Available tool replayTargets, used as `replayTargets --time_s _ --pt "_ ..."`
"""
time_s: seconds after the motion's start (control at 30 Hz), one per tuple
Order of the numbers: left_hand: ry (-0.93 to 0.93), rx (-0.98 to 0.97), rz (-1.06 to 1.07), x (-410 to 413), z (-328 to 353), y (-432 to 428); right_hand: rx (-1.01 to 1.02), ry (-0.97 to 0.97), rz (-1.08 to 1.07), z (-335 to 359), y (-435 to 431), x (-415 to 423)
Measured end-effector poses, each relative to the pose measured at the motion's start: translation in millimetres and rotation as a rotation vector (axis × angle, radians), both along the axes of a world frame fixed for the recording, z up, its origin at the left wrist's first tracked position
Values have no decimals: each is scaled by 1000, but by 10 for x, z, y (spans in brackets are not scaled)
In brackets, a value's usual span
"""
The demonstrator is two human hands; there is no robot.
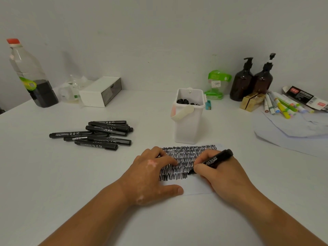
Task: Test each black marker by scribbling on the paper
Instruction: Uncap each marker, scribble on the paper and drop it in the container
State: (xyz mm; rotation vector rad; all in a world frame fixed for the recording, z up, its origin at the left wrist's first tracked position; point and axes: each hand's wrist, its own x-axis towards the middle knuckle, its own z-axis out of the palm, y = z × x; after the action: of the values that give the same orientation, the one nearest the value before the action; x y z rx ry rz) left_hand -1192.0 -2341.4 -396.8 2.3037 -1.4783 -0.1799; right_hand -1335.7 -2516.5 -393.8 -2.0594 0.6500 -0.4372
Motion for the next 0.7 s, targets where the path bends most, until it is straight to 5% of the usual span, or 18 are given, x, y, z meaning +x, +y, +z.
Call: replayTargets --time_s 0.2,0.37,0.7 --pt "11 1 -2 0 0 7 69 -86 -23 -8 -19 -8" --pt "361 -319 146 119 96 52 476 -335 -111 80 -107 -28" --pt "867 -629 320 158 142 19 504 -442 -42 124 -175 -82"
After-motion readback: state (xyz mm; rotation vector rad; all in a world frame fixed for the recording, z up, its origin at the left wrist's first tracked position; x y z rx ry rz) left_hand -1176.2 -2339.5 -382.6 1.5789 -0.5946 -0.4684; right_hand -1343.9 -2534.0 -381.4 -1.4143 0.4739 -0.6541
